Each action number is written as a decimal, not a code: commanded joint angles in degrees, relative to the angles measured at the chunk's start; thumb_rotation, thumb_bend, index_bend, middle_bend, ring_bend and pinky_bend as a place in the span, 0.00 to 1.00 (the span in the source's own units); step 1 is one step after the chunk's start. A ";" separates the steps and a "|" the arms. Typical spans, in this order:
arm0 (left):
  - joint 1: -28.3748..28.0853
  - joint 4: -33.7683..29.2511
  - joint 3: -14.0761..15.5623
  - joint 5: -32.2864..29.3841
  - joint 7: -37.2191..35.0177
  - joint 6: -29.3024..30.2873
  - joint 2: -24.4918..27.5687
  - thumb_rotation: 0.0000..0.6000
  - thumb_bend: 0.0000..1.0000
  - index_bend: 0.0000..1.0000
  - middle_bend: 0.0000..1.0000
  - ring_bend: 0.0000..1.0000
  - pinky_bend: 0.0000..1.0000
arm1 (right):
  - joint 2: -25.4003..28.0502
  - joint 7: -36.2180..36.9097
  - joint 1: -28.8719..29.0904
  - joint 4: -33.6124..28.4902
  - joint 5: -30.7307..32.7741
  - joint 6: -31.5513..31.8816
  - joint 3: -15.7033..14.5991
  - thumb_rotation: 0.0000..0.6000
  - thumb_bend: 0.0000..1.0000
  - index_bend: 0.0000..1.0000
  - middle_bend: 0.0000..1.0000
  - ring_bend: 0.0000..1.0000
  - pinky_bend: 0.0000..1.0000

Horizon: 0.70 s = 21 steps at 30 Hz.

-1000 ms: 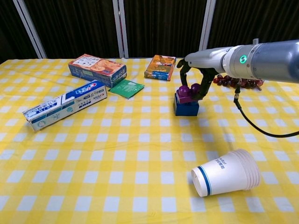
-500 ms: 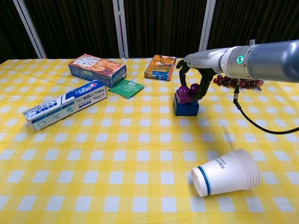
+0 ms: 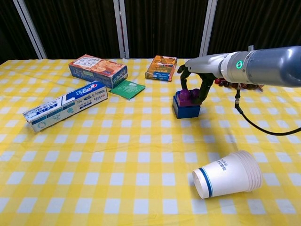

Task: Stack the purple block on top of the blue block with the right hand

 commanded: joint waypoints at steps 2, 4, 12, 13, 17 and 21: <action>-0.02 -0.06 0.02 0.03 0.22 0.04 -0.07 1.00 0.00 0.12 0.00 0.00 0.04 | -0.20 0.48 -0.19 0.37 -0.48 -0.09 -0.32 1.00 0.60 0.57 0.01 0.06 0.00; -0.02 -0.12 0.02 0.06 0.27 0.08 -0.08 1.00 0.00 0.12 0.00 0.00 0.04 | -0.31 0.89 -0.38 0.52 -0.79 -0.15 -0.49 1.00 0.60 0.57 0.01 0.06 0.00; 0.03 -0.37 0.09 0.40 0.46 0.38 -0.07 1.00 0.00 0.12 0.00 0.00 0.04 | -1.05 2.19 -1.49 1.50 -2.27 -0.46 -1.72 1.00 0.60 0.57 0.01 0.06 0.00; 0.03 -0.42 0.11 0.43 0.50 0.37 -0.08 1.00 0.00 0.12 0.00 0.00 0.04 | -1.14 2.44 -1.65 1.52 -2.61 -0.37 -1.76 1.00 0.60 0.57 0.01 0.06 0.00; 0.04 -0.57 0.15 0.60 0.51 0.46 -0.06 1.00 0.00 0.12 0.00 0.00 0.04 | -1.00 3.04 -2.17 0.81 -3.93 0.06 -1.96 1.00 0.60 0.55 0.01 0.06 0.00; 0.12 -0.78 0.24 0.87 0.44 0.63 0.06 1.00 0.00 0.12 0.00 0.00 0.04 | 0.14 3.79 -2.87 -1.55 -5.61 1.16 -1.78 1.00 0.60 0.39 0.01 0.06 0.00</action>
